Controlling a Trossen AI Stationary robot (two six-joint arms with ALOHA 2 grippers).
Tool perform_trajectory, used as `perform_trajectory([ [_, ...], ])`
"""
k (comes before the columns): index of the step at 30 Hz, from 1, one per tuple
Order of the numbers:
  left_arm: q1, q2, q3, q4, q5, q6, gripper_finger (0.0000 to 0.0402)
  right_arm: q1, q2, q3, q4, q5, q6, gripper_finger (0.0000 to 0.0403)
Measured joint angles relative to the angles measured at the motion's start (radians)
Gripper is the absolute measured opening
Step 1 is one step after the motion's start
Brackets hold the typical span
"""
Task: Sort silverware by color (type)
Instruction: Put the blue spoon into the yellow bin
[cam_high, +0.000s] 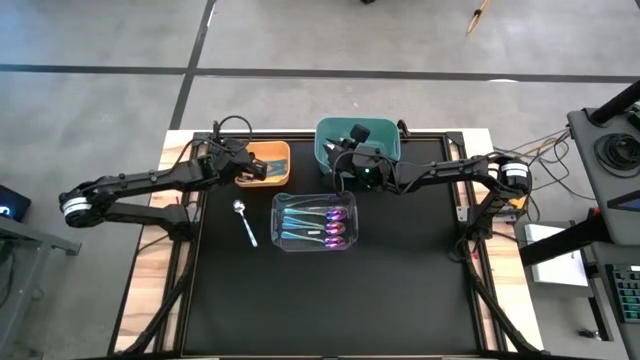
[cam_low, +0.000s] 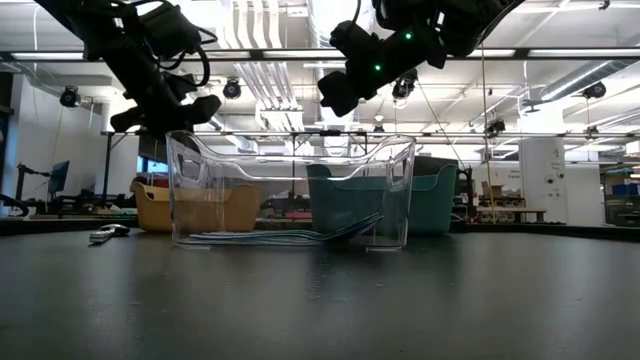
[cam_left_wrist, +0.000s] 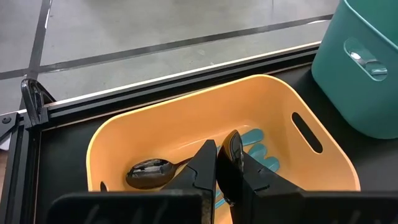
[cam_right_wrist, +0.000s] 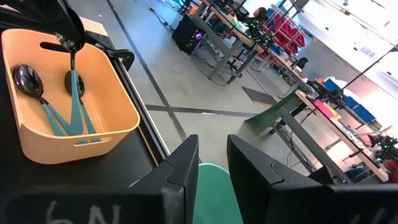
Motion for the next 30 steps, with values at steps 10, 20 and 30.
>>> perform_trajectory([
  [10,0.000,0.000,0.000,0.000,-0.006,0.000,0.0004,0.000,0.000,0.000,-0.002,0.000,-0.002,0.0077],
  [20,0.000,0.000,0.000,0.000,-0.007,0.000,0.0012,0.000,0.000,0.000,-0.002,0.000,-0.002,0.0077],
  [30,0.000,0.000,0.000,-0.001,-0.019,-0.005,0.0014,0.000,0.000,0.000,-0.003,0.000,-0.002,0.0077],
])
